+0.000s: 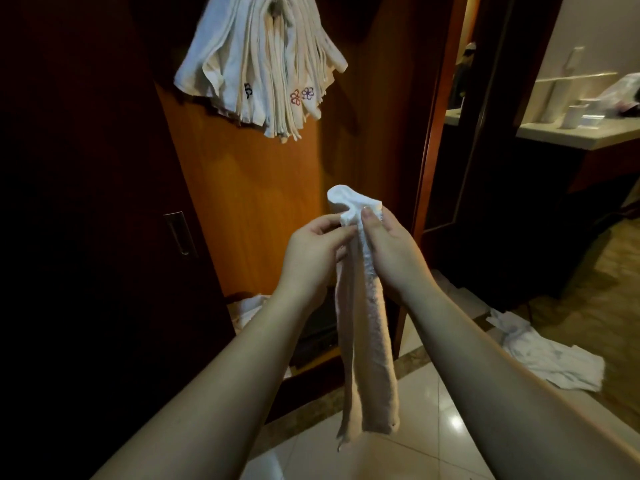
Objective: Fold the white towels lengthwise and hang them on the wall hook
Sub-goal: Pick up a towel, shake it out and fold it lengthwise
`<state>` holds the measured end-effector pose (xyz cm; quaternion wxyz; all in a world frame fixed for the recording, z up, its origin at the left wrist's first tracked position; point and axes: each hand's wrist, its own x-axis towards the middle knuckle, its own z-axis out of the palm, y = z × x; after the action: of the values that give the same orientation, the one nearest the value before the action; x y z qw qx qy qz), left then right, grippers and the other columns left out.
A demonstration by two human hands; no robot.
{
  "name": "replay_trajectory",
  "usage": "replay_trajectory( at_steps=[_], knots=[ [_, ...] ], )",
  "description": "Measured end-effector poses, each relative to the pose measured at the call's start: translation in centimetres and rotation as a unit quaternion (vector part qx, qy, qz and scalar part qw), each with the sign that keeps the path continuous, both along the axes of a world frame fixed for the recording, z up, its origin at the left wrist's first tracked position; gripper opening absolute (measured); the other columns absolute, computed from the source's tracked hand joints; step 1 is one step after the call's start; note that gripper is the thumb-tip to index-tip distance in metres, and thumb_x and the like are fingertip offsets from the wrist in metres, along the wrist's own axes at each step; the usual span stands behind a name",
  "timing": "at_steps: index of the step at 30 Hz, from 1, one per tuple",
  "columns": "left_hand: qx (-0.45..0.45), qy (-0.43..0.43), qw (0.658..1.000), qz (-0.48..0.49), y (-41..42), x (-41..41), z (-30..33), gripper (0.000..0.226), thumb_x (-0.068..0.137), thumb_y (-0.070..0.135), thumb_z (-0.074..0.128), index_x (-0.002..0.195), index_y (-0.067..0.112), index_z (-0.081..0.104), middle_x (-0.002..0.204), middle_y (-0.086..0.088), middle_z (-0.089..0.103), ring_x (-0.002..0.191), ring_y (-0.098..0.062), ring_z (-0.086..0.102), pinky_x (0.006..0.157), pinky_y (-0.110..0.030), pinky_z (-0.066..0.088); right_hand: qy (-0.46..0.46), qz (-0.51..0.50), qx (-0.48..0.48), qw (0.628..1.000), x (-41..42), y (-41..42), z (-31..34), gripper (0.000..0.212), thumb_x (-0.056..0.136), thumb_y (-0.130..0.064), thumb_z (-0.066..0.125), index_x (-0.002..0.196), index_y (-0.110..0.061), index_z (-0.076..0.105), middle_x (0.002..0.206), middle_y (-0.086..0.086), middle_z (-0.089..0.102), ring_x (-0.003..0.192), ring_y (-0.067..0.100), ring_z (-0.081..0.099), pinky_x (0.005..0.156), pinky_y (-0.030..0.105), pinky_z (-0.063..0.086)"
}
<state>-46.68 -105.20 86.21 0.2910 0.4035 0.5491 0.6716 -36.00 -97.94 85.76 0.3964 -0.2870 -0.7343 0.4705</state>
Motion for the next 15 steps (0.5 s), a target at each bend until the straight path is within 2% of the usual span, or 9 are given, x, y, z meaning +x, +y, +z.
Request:
replay_trajectory(
  at_steps=[3, 4, 6, 8, 10, 12, 15],
  knots=[
    [-0.018, 0.006, 1.000, -0.008, -0.5, -0.2, 0.6, 0.022, 0.094, 0.023, 0.067, 0.114, 0.023, 0.074, 0.107, 0.008, 0.076, 0.102, -0.008, 0.071, 0.090, -0.034, 0.058, -0.015, 0.056, -0.010, 0.998, 0.7, 0.2, -0.2, 0.027, 0.097, -0.064, 0.039, 0.114, -0.060, 0.059, 0.110, -0.023, 0.069, 0.101, -0.003, 0.066, 0.089, 0.033, 0.051],
    [-0.020, 0.007, 1.000, -0.008, -0.7, -0.1, 0.8, 0.021, 0.094, 0.022, 0.067, 0.113, 0.024, 0.075, 0.105, 0.010, 0.076, 0.100, -0.007, 0.071, 0.088, -0.032, 0.058, -0.019, 0.062, -0.005, 0.998, 0.9, 0.4, -0.1, 0.026, 0.096, -0.065, 0.039, 0.111, -0.062, 0.060, 0.107, -0.023, 0.070, 0.098, -0.003, 0.067, 0.087, 0.032, 0.051],
    [-0.019, -0.002, 1.000, -0.005, -0.9, 0.1, 1.3, 0.018, 0.094, 0.019, 0.066, 0.107, 0.027, 0.075, 0.100, 0.012, 0.077, 0.095, -0.005, 0.072, 0.083, -0.029, 0.060, -0.018, 0.059, 0.013, 0.998, 1.4, 0.8, 0.4, 0.021, 0.097, -0.062, 0.041, 0.104, -0.066, 0.061, 0.102, -0.025, 0.071, 0.091, -0.006, 0.068, 0.076, 0.022, 0.050],
    [-0.015, -0.011, 1.000, 0.006, -1.0, 0.4, 1.9, 0.018, 0.094, 0.017, 0.066, 0.103, 0.029, 0.076, 0.101, 0.010, 0.077, 0.096, -0.007, 0.073, 0.084, -0.031, 0.060, -0.002, 0.048, 0.022, 0.999, 1.6, 1.0, 0.9, 0.021, 0.099, -0.058, 0.043, 0.104, -0.064, 0.063, 0.100, -0.022, 0.073, 0.088, -0.003, 0.070, 0.067, 0.016, 0.051],
    [-0.012, -0.024, 0.999, 0.021, -1.1, 0.4, 2.6, 0.019, 0.094, 0.015, 0.066, 0.102, 0.029, 0.076, 0.103, 0.008, 0.077, 0.098, -0.009, 0.073, 0.087, -0.036, 0.060, 0.030, 0.024, 0.015, 0.999, 1.6, 1.3, 1.2, 0.023, 0.098, -0.058, 0.044, 0.104, -0.059, 0.066, 0.099, -0.014, 0.075, 0.087, 0.005, 0.073, 0.070, 0.022, 0.056],
    [0.000, -0.042, 0.999, 0.022, -1.2, 0.4, 3.2, 0.020, 0.094, 0.013, 0.065, 0.105, 0.027, 0.075, 0.106, 0.005, 0.076, 0.101, -0.013, 0.072, 0.088, -0.037, 0.060, 0.074, -0.002, -0.003, 0.997, 1.7, 1.7, 1.4, 0.025, 0.098, -0.058, 0.044, 0.101, -0.054, 0.069, 0.097, -0.008, 0.076, 0.085, 0.012, 0.074, 0.076, 0.035, 0.060],
    [0.007, -0.050, 0.999, 0.005, -1.4, 0.7, 3.5, 0.020, 0.095, 0.013, 0.064, 0.106, 0.026, 0.075, 0.104, 0.004, 0.077, 0.098, -0.013, 0.073, 0.081, -0.032, 0.061, 0.057, 0.013, 0.015, 0.998, 1.6, 1.3, 1.2, 0.023, 0.100, -0.056, 0.044, 0.105, -0.059, 0.066, 0.102, -0.014, 0.074, 0.090, 0.005, 0.072, 0.080, 0.036, 0.056]
  ],
)
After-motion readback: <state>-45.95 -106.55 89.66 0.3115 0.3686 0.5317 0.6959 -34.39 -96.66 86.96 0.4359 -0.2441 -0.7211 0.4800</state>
